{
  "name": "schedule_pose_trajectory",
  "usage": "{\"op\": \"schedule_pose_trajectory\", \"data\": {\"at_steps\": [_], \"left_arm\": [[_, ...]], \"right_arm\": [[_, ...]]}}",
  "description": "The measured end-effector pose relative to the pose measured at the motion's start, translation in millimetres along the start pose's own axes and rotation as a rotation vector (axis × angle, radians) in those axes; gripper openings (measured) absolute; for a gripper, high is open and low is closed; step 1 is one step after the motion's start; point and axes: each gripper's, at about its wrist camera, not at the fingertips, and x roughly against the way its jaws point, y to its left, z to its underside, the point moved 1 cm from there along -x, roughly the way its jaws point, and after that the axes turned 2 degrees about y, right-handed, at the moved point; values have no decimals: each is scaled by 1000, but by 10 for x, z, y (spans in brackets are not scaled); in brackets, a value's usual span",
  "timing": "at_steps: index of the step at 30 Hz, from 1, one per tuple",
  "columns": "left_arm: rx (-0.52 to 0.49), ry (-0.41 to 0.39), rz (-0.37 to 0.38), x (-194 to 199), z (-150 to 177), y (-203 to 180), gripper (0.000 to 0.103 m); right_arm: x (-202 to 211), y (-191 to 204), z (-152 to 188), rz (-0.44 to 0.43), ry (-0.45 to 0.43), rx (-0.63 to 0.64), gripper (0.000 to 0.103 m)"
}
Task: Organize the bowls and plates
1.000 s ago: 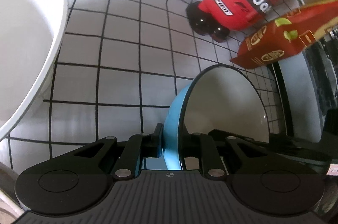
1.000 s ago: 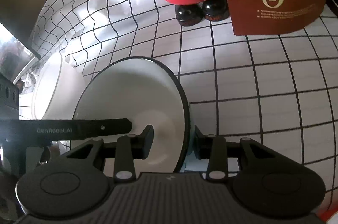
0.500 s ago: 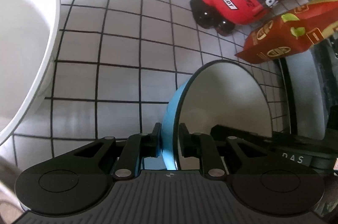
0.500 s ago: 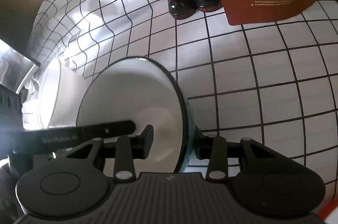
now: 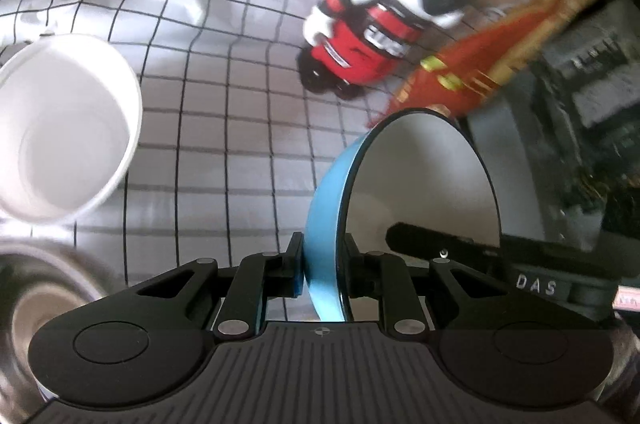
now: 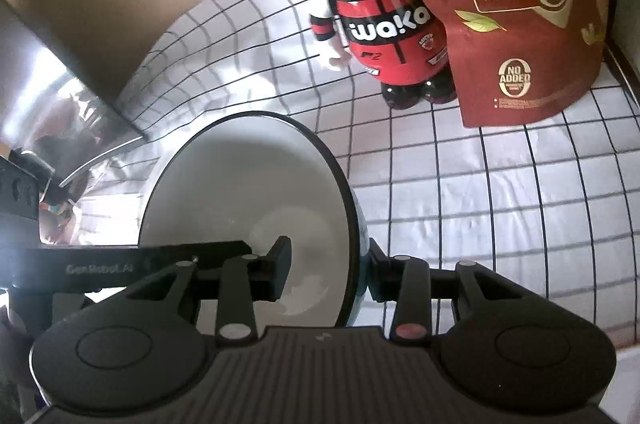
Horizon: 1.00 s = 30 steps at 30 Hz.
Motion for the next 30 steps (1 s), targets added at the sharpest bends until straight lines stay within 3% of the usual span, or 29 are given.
{"op": "schedule_pose_trajectory", "data": {"at_steps": [6, 10, 13, 19, 26, 30], "left_arm": [[-4, 45, 19, 95, 466, 80, 20], [-21, 78, -13, 21, 716, 149, 20], [-26, 88, -15, -38, 832, 204, 20], [-89, 114, -52, -123, 1018, 195, 20], [-64, 97, -91, -98, 1057, 316, 20], [-54, 93, -71, -68, 1060, 354, 20]], "right_arm": [[188, 177, 404, -7, 70, 41, 39], [100, 248, 720, 31, 138, 76, 39], [-12, 188, 875, 44, 179, 29, 39], [-107, 151, 1078, 81, 189, 10, 39], [-207, 220, 1159, 122, 185, 49, 39], [-234, 279, 1175, 155, 169, 93, 39]]}}
